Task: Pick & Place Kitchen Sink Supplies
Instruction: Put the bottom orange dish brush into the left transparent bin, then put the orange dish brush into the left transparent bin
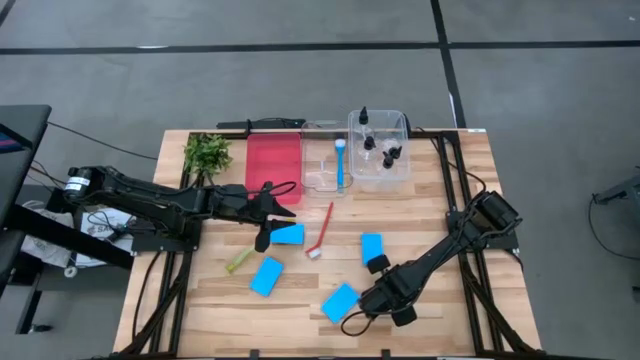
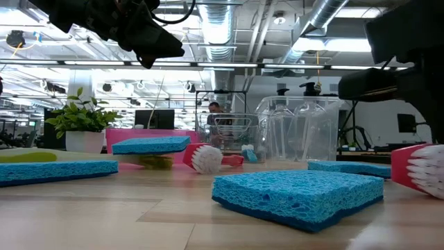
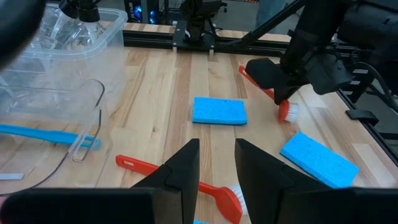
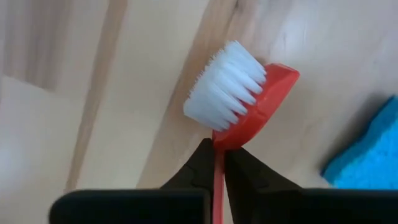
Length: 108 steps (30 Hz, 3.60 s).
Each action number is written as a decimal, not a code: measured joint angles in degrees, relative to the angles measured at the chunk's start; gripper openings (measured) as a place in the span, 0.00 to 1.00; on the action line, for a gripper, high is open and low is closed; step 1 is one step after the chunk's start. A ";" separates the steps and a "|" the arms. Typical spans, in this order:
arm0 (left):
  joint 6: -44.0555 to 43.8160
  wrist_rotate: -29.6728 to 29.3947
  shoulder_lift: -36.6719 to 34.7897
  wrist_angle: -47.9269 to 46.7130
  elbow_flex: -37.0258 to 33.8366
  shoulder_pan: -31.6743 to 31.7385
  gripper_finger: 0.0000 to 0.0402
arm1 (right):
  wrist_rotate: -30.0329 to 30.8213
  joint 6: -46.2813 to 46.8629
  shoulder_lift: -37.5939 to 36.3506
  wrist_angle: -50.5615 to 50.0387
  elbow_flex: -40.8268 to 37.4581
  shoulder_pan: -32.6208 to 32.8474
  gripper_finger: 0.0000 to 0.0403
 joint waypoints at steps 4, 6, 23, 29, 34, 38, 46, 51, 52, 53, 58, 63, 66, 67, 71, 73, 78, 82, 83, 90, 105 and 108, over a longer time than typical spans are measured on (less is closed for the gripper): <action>0.00 0.00 0.00 0.00 0.00 -0.02 0.26 | -0.01 0.04 -0.92 -2.11 -0.02 -0.31 0.05; 0.01 0.01 0.00 0.01 0.00 -0.01 0.26 | -0.01 0.10 -1.74 -2.55 -0.02 -0.34 0.07; 0.01 0.02 0.00 0.00 0.00 -0.02 0.26 | 6.49 -8.51 -15.21 3.47 -0.02 -7.54 0.04; 0.00 0.00 0.00 0.00 0.00 0.00 0.26 | 6.37 -17.54 -18.07 14.24 -0.02 -12.59 0.03; 0.01 0.02 0.00 0.00 0.00 -0.02 0.26 | 6.69 -23.63 -18.60 23.52 -0.02 -16.48 0.05; 0.00 0.00 0.00 0.00 0.00 -0.01 0.26 | 7.28 -25.53 -18.62 30.61 -0.02 -19.80 0.03; 0.01 0.00 0.00 0.00 0.00 -0.01 0.26 | 19.61 -25.51 -18.62 43.31 -0.02 -27.04 0.06; 0.01 0.00 0.00 0.00 0.00 0.00 0.26 | 21.09 -22.27 -18.62 54.18 -0.02 -32.26 0.05; -0.01 0.00 0.00 0.00 0.00 0.00 0.26 | 21.07 -21.24 -18.62 55.78 -0.02 -33.43 0.04; 0.01 0.00 0.00 0.00 0.00 0.00 0.26 | 21.05 -20.28 -18.62 56.98 -0.02 -34.64 0.03; 0.01 0.02 0.00 0.00 0.00 0.00 0.26 | 21.05 -15.72 -17.83 57.78 -0.02 -41.41 0.04; 0.01 0.00 0.00 0.00 0.00 0.00 0.26 | 19.97 -8.52 -15.72 56.93 -0.02 -47.63 0.08; 0.01 0.01 0.00 0.00 0.00 -0.01 0.26 | 18.98 -5.86 -14.63 55.41 -0.02 -50.73 0.05; 0.01 0.02 0.00 0.00 0.00 0.00 0.26 | 18.02 -5.25 -13.82 55.55 -0.02 -51.45 0.04; 0.01 0.01 0.00 -0.02 0.00 0.00 0.26 | 14.64 -1.61 -11.41 54.53 0.00 -53.63 0.03; 0.01 0.02 0.00 0.00 0.00 0.00 0.26 | 13.26 -0.46 -10.31 53.82 -0.01 -54.14 0.04; 0.01 0.00 0.00 -0.01 0.00 0.00 0.26 | 13.31 1.66 -7.75 51.36 -0.02 -54.67 0.08; 0.01 0.02 0.00 -0.01 0.00 0.00 0.26 | 13.15 2.72 -6.23 49.45 -0.02 -54.73 0.07; 0.01 0.02 0.00 -0.02 0.00 -0.01 0.26 | 13.11 2.72 -6.21 48.99 -0.02 -54.73 0.06; 0.01 0.02 0.00 -0.02 0.00 0.00 0.26 | 13.11 2.14 -6.49 47.72 -0.02 -54.71 0.11; 0.01 0.02 0.00 -0.02 0.00 -0.02 0.26 | 13.70 2.12 -6.67 47.85 -0.02 -54.67 0.43; 0.01 0.02 0.00 -0.02 0.00 -0.02 0.26 | 13.72 2.12 -6.67 47.86 -0.02 -54.67 0.44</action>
